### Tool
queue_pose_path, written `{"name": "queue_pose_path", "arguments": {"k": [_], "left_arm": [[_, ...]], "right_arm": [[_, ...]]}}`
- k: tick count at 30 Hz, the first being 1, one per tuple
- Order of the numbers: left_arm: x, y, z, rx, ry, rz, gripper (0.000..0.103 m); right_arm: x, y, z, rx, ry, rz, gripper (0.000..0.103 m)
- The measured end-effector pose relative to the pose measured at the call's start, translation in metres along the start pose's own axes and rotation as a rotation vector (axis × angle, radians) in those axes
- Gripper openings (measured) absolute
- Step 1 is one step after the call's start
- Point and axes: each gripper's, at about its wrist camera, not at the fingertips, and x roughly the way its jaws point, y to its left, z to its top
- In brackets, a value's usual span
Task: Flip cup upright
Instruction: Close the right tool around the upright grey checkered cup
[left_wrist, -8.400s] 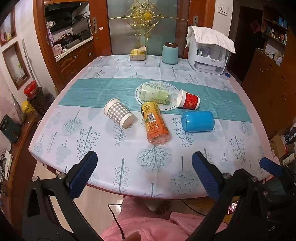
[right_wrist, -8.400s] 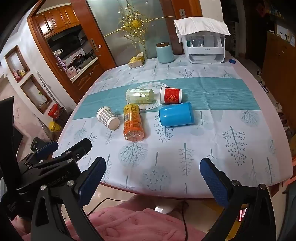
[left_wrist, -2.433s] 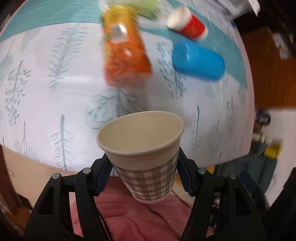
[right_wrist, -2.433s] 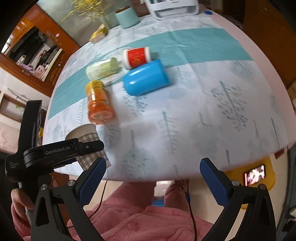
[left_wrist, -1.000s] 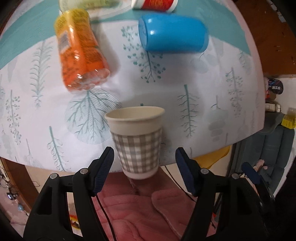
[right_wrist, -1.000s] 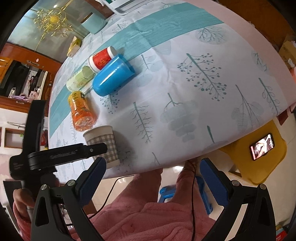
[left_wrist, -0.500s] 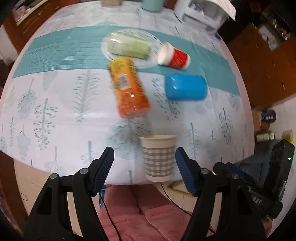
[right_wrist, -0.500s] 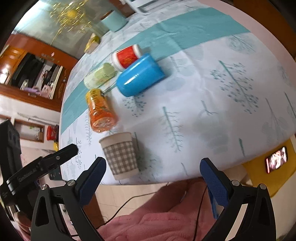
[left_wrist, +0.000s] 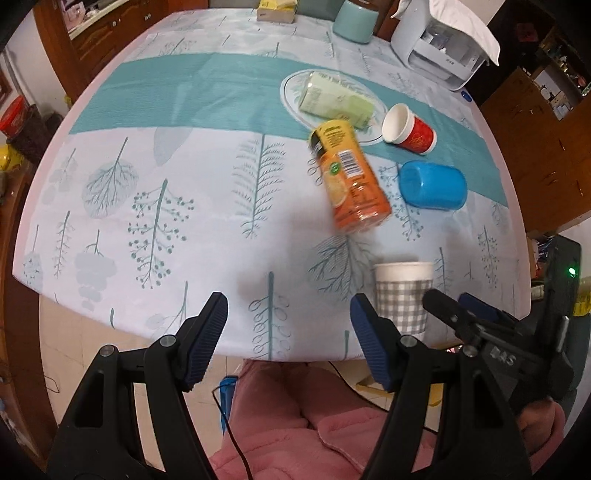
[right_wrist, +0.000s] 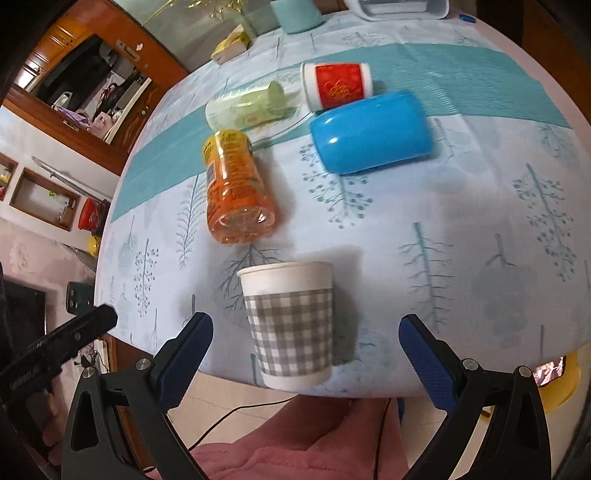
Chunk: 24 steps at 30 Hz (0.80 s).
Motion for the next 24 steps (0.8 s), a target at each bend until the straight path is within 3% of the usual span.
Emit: {"name": "queue_pose_path", "arguments": {"k": [3, 15, 20, 24], "left_arm": [[0.004, 0.007, 0.000, 0.003, 0.016, -0.006, 0.066], [0.007, 0.012, 0.015, 0.056, 0.033, -0.033, 0.066], [0.008, 0.013, 0.025, 0.067, 0.033, -0.044, 0.066], [0.011, 0.012, 0.030, 0.080, 0.036, -0.051, 0.066]], "right_arm": [[0.017, 0.004, 0.002, 0.024, 0.034, 0.002, 0.094], [0.059, 0.001, 0.023, 0.084, 0.071, -0.037, 0.087], [0.062, 0.004, 0.031, 0.085, 0.071, -0.036, 0.071], [0.056, 0.009, 0.033, 0.072, 0.045, -0.037, 0.068]]}}
